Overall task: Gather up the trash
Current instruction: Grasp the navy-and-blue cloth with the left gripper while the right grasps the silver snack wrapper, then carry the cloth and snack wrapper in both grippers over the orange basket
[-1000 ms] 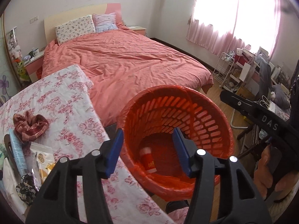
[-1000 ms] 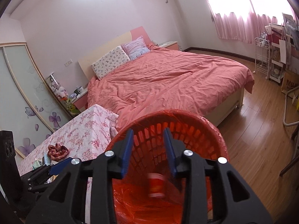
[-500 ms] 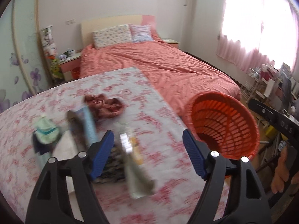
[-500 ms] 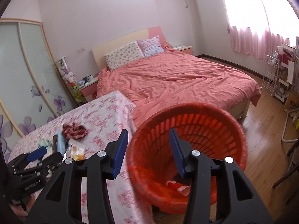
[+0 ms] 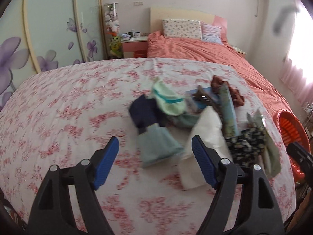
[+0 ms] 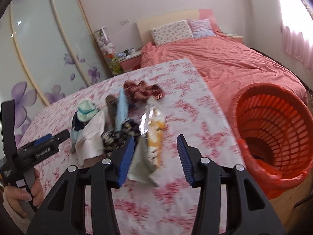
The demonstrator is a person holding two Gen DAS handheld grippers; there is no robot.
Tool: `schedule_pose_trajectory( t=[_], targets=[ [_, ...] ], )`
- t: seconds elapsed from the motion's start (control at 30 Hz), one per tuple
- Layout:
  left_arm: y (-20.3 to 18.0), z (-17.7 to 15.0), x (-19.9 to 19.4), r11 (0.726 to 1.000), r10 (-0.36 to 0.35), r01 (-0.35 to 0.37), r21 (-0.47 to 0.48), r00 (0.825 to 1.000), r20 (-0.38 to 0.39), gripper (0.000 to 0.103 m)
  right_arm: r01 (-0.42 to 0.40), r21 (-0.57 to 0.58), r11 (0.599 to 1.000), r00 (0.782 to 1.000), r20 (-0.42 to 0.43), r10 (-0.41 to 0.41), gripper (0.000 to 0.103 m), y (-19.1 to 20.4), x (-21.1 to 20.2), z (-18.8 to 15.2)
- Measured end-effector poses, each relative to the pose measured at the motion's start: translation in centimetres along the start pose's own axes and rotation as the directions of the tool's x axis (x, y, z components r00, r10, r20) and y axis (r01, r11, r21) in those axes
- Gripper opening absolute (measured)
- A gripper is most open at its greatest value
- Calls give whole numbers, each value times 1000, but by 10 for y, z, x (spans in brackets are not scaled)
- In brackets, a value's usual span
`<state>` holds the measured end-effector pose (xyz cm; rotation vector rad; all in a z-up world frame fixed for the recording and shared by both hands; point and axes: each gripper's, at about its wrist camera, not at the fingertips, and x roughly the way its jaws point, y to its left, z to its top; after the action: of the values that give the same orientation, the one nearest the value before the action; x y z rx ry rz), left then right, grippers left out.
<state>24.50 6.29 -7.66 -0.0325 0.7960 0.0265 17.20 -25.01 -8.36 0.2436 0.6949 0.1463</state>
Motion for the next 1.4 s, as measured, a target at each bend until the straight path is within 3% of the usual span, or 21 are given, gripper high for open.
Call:
schedule_pose_trajectory(
  t=[0.2,0.27,0.53,0.8,0.87,0.97,1.4],
  targets=[
    [15,1,12,1000,-11,10,-28,1000,-17,76,50,-30,998,995,-83,-52,46,10,26,-14],
    [16,1,15,999,-24,23,-37,999,-26,76,70,-11,997,992,-100,-71,37,4,30,-16],
    [12,10,43,997,-47,42,-72,996,-71,75,113,-9,994,988,-108,-113,35,4,45,-8],
    [16,14,69,996,-19,7,-94,991,-129,62,126,14,992,985,-117,-123,38,0,60,0],
    [19,14,75,996,-12,-1,-91,989,-147,53,123,34,992,986,-122,-118,39,-4,64,3],
    [23,14,76,998,-1,-8,-63,990,-141,47,143,45,989,984,-117,-137,39,-8,68,8],
    [37,9,77,999,23,-27,-36,994,-105,48,120,93,988,987,-116,-109,40,-18,71,11]
  ],
)
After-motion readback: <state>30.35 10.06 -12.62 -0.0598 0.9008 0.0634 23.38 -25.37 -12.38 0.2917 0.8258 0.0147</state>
